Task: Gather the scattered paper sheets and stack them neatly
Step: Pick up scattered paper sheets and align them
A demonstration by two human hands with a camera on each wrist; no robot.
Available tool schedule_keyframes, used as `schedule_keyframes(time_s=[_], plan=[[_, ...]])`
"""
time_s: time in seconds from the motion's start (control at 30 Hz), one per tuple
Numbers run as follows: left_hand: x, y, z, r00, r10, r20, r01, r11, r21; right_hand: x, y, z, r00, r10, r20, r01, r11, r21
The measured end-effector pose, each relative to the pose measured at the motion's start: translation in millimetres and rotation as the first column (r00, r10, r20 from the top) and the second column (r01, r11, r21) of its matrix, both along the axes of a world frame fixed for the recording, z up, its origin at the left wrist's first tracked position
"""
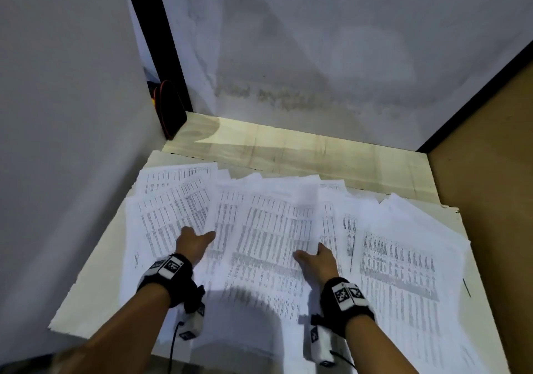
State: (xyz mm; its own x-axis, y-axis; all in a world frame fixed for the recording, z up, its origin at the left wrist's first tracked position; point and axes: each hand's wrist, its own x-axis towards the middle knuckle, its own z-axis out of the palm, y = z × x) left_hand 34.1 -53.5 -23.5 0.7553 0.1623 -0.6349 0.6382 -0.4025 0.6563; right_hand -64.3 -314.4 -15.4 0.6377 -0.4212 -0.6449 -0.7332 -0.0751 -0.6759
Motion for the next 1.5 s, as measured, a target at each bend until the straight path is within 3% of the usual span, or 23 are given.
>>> schedule_keyframes(time_s=[0.1,0.2,0.37,0.53,0.7,0.83,1.17,1.27,1.37,1.5], plan=[[-10,-10,-3,0.989,-0.144,0.028,0.146,0.979,-0.139,13,25,4,0.999,0.021,0.037,-0.023,0.998,0.055],[-21,-18,-3,0.964,-0.260,0.062,0.267,0.948,-0.176,20,33,2,0.998,0.051,0.038,-0.054,0.995,0.083],[-35,-22,10,0.977,-0.192,0.091,0.212,0.910,-0.355,15,32,21,0.984,0.176,0.008,-0.176,0.978,0.110],[-41,-25,58,0.974,-0.111,0.196,0.194,0.855,-0.480,2,1,95,0.961,0.081,0.265,-0.114,0.987,0.111],[-40,-51,136,0.883,-0.054,0.466,0.292,0.841,-0.456,-4,-19,138,0.811,0.077,0.580,-0.121,0.992,0.037],[-49,-61,164,0.800,-0.052,0.598,0.366,0.831,-0.418,-9,-24,154,0.721,0.026,0.693,-0.095,0.994,0.062],[-59,-69,168,0.776,-0.073,0.627,0.395,0.831,-0.392,-16,-26,145,0.717,-0.016,0.697,-0.050,0.996,0.074],[-56,-75,164,0.783,-0.077,0.618,0.372,0.853,-0.366,-14,-26,138,0.773,0.048,0.633,-0.097,0.994,0.043],[-56,-80,149,0.817,-0.159,0.555,0.381,0.871,-0.311,-15,-20,125,0.847,0.063,0.528,-0.060,0.998,-0.023],[-63,-86,139,0.751,-0.377,0.542,0.552,0.809,-0.202,-13,-37,136,0.853,-0.065,0.518,0.068,0.998,0.014]])
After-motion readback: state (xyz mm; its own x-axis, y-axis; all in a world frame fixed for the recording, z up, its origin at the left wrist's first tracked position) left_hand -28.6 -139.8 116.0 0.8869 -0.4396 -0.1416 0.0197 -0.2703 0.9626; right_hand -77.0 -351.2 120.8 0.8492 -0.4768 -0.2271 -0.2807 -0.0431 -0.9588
